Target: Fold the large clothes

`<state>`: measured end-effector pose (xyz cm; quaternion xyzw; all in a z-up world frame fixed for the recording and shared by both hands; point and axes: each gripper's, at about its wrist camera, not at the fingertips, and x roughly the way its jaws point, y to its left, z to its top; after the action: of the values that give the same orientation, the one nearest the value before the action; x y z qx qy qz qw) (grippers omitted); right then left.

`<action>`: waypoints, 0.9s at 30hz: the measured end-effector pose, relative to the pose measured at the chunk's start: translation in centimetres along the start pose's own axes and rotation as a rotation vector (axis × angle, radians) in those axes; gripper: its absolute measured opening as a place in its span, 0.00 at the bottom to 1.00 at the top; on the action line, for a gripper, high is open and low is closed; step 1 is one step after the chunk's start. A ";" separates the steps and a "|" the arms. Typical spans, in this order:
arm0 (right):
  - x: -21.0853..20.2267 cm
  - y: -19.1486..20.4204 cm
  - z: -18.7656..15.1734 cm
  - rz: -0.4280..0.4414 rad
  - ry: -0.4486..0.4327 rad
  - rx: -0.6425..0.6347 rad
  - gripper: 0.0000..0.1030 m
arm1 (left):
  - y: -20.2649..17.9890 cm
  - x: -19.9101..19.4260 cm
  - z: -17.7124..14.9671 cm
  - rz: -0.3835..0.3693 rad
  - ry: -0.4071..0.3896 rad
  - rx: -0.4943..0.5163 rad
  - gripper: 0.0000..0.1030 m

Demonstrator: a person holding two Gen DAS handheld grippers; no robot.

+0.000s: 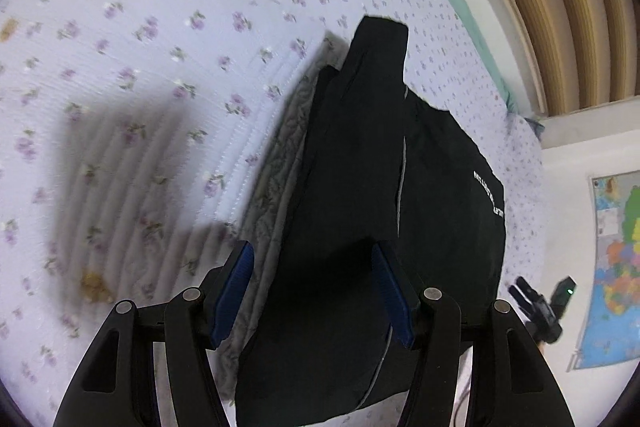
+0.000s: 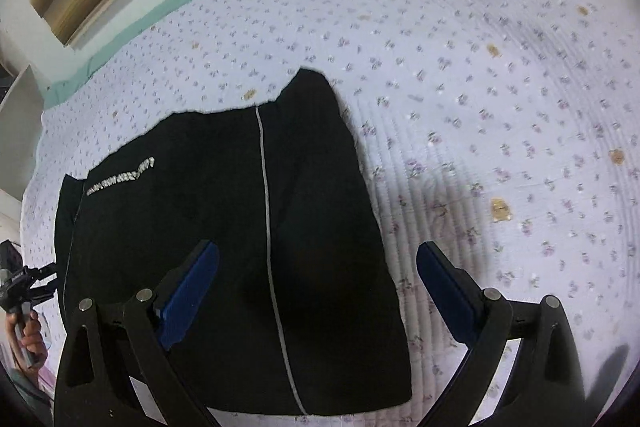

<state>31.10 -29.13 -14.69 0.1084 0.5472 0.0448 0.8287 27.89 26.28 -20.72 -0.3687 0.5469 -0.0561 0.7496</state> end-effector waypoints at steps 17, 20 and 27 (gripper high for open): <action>10.2 -1.8 -0.3 0.358 0.256 0.126 0.84 | -0.9 5.1 0.8 -0.305 0.107 -0.010 0.73; 10.0 -0.7 -0.5 0.340 0.266 0.028 0.85 | -1.1 6.0 0.8 -0.263 0.132 0.001 0.73; 13.1 0.5 -0.7 0.377 0.284 0.032 0.99 | -1.7 9.4 0.2 -0.253 0.152 -0.056 0.73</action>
<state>35.67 -26.02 -26.66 0.2144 0.6289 0.2048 0.7187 32.33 20.54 -26.96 -0.4500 0.5525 -0.1625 0.6825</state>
